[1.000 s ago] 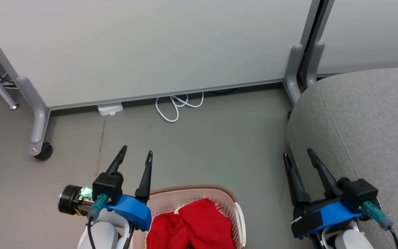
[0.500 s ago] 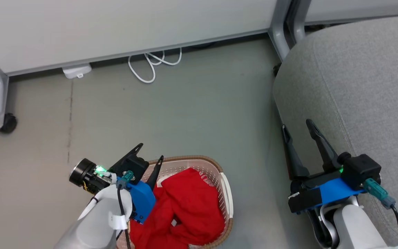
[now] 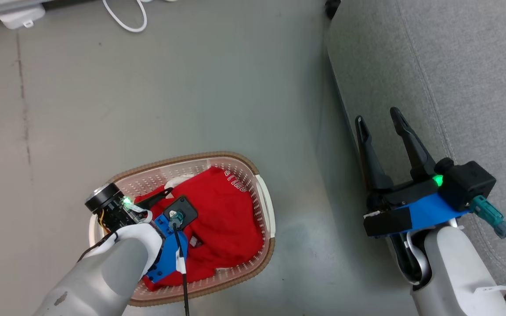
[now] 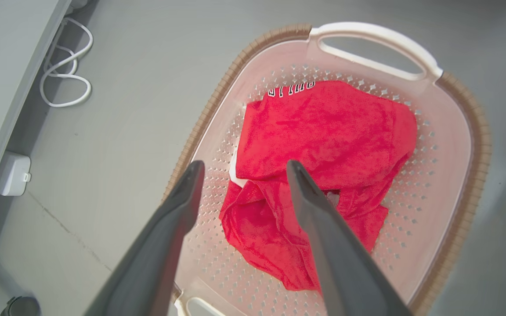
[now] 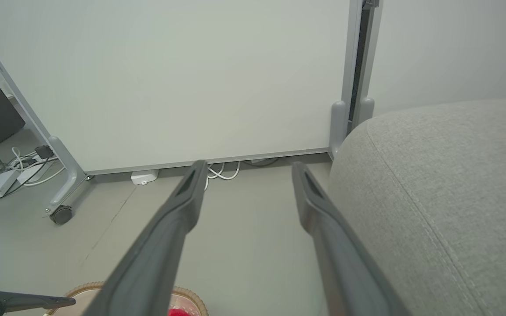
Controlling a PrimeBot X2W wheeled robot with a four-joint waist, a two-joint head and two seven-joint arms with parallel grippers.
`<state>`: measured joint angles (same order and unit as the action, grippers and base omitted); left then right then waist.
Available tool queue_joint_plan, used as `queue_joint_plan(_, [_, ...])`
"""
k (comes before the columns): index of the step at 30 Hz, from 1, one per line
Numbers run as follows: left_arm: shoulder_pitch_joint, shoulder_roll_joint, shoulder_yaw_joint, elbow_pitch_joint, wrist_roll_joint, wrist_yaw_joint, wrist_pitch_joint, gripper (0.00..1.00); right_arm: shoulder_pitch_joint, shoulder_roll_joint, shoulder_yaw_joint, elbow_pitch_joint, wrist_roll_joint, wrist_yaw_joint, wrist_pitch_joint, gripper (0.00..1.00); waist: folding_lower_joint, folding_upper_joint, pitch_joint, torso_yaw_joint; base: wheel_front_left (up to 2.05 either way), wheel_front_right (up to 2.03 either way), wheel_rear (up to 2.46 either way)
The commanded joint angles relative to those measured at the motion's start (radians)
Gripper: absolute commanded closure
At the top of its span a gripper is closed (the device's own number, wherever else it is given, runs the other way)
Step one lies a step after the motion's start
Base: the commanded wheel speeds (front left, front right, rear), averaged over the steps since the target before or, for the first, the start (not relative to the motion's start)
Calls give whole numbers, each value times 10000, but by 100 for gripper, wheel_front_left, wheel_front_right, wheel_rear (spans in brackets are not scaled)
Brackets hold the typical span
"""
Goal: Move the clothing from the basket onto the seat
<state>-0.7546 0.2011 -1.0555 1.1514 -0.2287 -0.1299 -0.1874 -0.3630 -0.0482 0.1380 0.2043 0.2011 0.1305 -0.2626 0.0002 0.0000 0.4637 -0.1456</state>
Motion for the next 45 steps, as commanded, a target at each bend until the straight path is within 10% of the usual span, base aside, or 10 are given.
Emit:
queue_joint_plan(1, [-324,117,-439,165,-194,-8,277,0,-334,-38,10,-80,-6,5,-35,0,-2,0,653,-247,0,0,0])
queue_joint_plan(10, [-997,509,-2040,217,-1173,-7,1462,0,-948,-37,-25,-288,-106,5,-35,0,-2,0,1995,-452,0,0,0])
queue_joint_plan(41, [-2368,1121,-2276,-67,-1102,-10,4732,0,-1930,-37,-285,-1410,-71,5,-36,0,-2,0,5154,-901,0,0,0])
queue_joint_plan(42, [-2360,1119,-2276,-99,-1045,-10,4828,34,-1930,-37,-289,-1419,-69,5,-35,0,-2,0,5174,-900,0,0,0])
queue_joint_plan(43, [-2372,1132,-2276,-140,-1017,-10,4865,89,-1932,-37,-289,-1424,-68,5,-35,0,-2,0,5189,-899,0,0,0])
queue_joint_plan(45, [-2290,1161,-2276,-191,-956,-10,5047,100,-1943,-37,-272,-1417,-50,5,-35,0,-2,0,5196,-910,0,0,0])
